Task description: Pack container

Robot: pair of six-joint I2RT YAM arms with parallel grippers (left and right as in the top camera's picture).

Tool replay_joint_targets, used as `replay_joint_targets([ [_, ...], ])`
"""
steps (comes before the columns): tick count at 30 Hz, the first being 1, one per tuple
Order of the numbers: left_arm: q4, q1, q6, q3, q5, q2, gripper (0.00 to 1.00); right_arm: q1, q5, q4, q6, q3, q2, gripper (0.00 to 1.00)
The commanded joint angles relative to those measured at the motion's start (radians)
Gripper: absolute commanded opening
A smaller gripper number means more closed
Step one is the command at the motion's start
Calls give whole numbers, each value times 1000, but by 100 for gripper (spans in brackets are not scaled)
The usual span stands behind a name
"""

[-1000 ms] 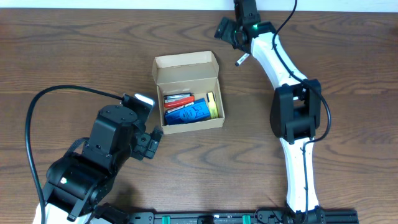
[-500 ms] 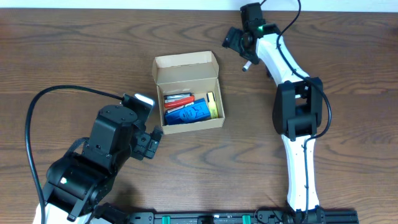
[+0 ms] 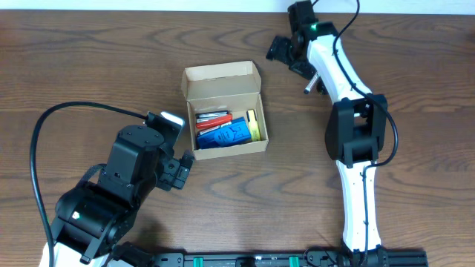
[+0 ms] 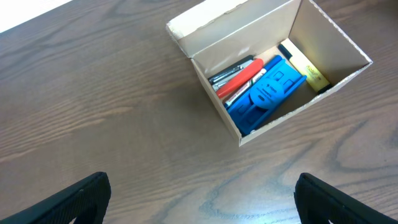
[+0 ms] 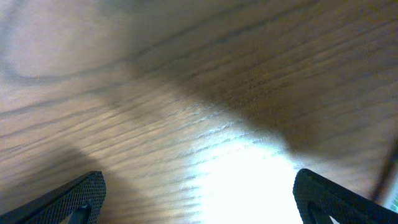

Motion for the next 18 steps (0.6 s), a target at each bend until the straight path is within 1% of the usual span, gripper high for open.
replay_joint_targets([
  [1,-3,1,18,12,7,0,95,-46,8,-43,-22,76,-24,99],
  [12,-3,1,18,12,7,0,95,-138,1,-160,-10,76,-24,99],
  [18,-3,1,18,12,7,0,95,-157,1,-161,-11,74,-24,99],
])
